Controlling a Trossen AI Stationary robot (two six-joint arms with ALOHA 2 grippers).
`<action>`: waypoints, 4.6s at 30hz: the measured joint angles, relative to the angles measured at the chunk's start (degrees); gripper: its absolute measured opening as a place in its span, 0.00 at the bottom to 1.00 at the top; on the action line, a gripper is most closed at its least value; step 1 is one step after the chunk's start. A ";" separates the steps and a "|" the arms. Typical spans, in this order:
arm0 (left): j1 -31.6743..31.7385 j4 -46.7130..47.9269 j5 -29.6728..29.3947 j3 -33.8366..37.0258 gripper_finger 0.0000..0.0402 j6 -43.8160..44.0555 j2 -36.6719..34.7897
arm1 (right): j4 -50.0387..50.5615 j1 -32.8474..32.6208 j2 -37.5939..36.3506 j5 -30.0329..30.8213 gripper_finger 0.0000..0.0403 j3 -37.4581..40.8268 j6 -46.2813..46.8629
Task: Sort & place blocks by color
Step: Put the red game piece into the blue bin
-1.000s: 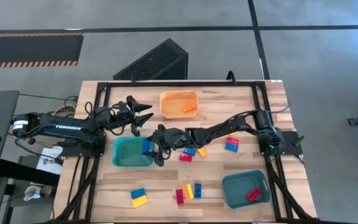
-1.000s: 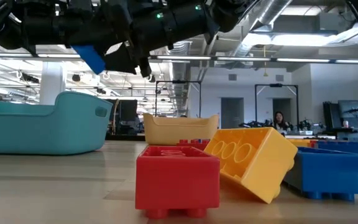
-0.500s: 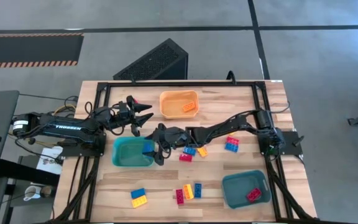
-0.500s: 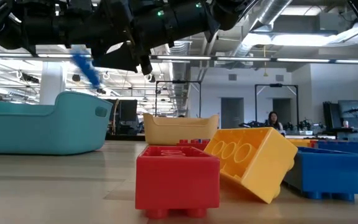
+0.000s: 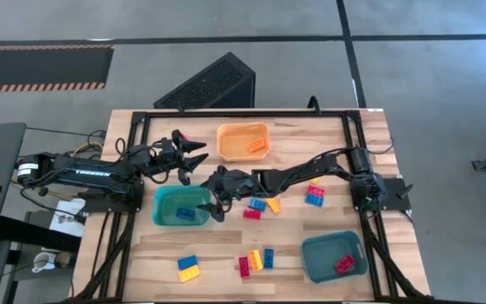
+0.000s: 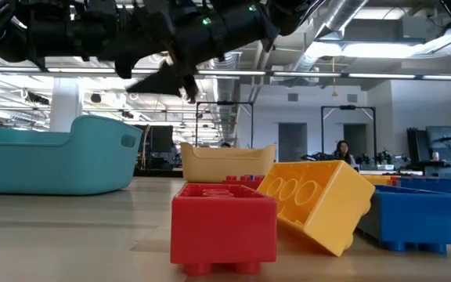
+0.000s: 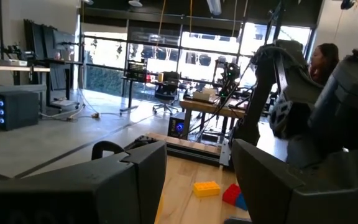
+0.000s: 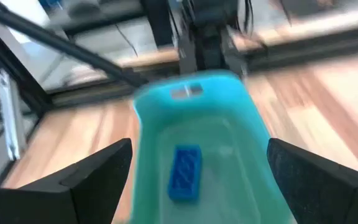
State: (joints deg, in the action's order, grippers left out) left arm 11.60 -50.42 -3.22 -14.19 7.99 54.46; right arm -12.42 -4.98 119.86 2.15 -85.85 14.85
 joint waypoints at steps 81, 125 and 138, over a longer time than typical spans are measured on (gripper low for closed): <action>38.25 90.87 -0.51 -42.69 0.87 -15.80 38.53 | -2.10 -15.12 -61.50 18.93 0.98 52.58 -3.65; 23.96 69.59 22.37 -36.70 0.65 -9.83 16.80 | -1.35 -15.08 -61.47 18.98 0.99 52.53 -4.67; -11.28 25.23 5.50 -30.30 0.68 -10.12 21.43 | -4.79 -14.77 -64.01 18.98 0.98 52.45 -5.27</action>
State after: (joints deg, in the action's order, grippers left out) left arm 0.32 -25.19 2.28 -44.50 -2.13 75.89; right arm -17.21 -19.75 55.86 21.12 -33.41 9.59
